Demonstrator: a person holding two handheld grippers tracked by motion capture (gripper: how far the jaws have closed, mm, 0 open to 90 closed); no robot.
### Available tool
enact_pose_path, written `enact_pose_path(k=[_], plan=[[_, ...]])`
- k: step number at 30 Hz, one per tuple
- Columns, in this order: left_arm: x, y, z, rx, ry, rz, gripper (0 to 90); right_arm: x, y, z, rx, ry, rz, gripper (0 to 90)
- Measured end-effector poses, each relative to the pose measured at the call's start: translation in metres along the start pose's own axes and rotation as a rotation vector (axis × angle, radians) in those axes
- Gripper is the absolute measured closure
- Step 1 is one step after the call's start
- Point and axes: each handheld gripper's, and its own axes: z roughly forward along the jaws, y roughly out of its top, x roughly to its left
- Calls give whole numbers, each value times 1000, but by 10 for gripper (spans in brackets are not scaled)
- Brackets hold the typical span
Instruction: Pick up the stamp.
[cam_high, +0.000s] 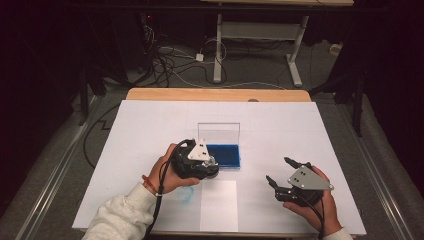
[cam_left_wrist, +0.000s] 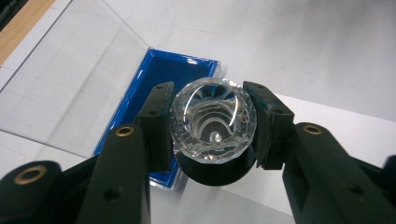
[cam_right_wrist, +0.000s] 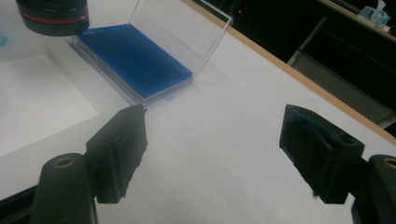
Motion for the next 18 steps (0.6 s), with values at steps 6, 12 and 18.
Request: enact_pose_path(k=[6,12,18], plan=[[2,-9,-9,-2,12,-13,548,1,5,8,-8,12,-12,235],[4,-13,-15,-5,39,-40,548,3,7,16,-6,40,-25,232],[8,-14,-20,-19,46,-52,548,4,8,16,-8,46,-30,232]])
